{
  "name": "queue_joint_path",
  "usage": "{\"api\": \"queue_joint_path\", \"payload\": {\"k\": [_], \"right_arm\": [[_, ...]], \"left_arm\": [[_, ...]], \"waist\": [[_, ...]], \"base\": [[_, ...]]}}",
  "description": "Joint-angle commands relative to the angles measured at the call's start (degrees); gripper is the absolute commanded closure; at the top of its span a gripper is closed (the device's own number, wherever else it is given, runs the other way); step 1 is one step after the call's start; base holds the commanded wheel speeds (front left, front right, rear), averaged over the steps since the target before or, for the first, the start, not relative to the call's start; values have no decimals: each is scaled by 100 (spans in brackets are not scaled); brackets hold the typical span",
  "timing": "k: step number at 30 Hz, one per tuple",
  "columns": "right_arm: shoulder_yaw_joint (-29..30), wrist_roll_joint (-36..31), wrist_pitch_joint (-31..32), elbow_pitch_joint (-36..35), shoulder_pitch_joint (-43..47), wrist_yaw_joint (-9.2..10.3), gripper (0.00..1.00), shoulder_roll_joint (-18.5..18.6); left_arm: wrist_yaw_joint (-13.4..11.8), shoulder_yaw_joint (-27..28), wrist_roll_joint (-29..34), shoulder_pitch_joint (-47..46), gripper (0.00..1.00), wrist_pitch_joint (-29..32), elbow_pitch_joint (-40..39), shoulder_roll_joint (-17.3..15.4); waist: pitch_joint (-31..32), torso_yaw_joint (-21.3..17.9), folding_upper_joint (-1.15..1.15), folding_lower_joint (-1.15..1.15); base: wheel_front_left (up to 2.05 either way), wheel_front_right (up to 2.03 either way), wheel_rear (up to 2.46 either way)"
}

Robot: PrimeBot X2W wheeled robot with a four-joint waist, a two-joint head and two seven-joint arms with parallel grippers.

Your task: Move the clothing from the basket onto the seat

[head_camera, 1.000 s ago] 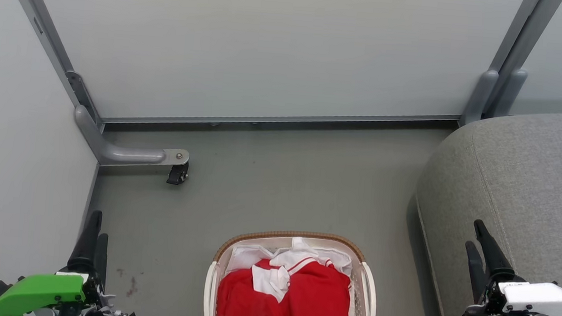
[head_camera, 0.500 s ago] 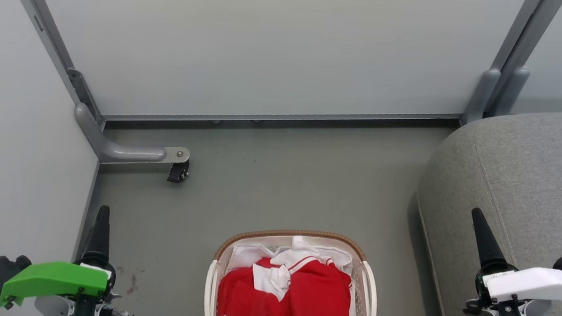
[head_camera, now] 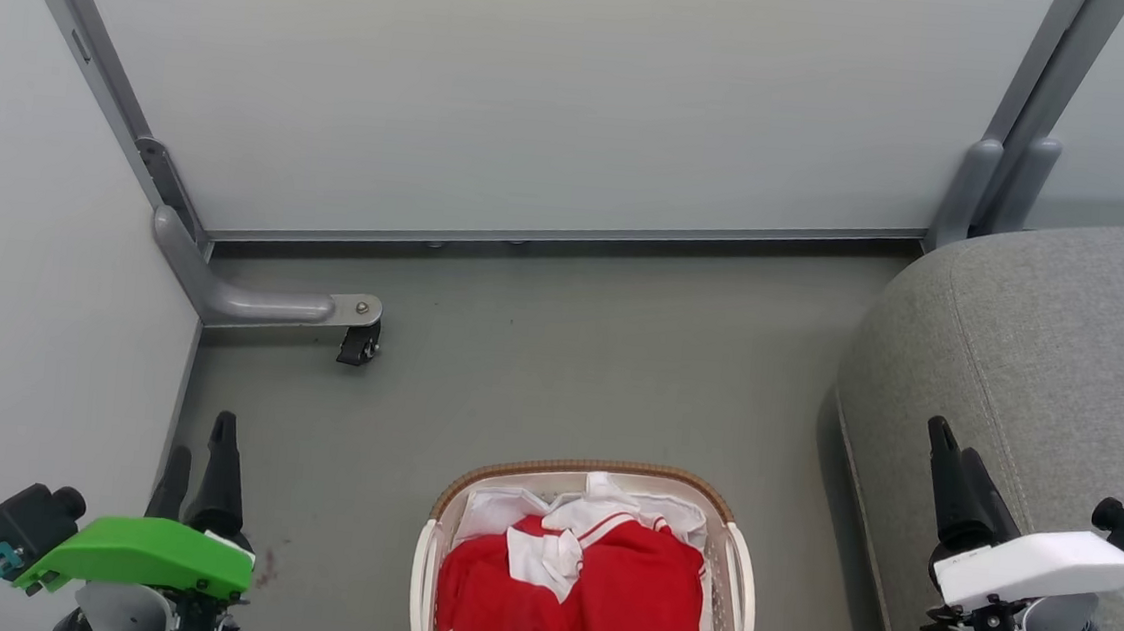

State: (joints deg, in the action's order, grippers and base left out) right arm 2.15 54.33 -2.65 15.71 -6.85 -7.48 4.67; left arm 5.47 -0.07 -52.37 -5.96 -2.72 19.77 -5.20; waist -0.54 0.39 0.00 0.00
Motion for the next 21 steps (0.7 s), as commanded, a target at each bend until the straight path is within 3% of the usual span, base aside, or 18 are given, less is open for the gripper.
{"api": "queue_joint_path", "payload": {"k": [1,21], "right_arm": [[-25,-270,-72,-55,-165,-1,0,72],[-123,-1932,-430,141,-172,-1,0,94]], "left_arm": [[-40,-45,266,-174,0,-71,-46,-83],[-86,-394,1718,-236,0,-425,170,-111]], "waist": [[3,3,0,0],[13,61,0,0]], "base": [[0,0,0],[0,0,0]]}}
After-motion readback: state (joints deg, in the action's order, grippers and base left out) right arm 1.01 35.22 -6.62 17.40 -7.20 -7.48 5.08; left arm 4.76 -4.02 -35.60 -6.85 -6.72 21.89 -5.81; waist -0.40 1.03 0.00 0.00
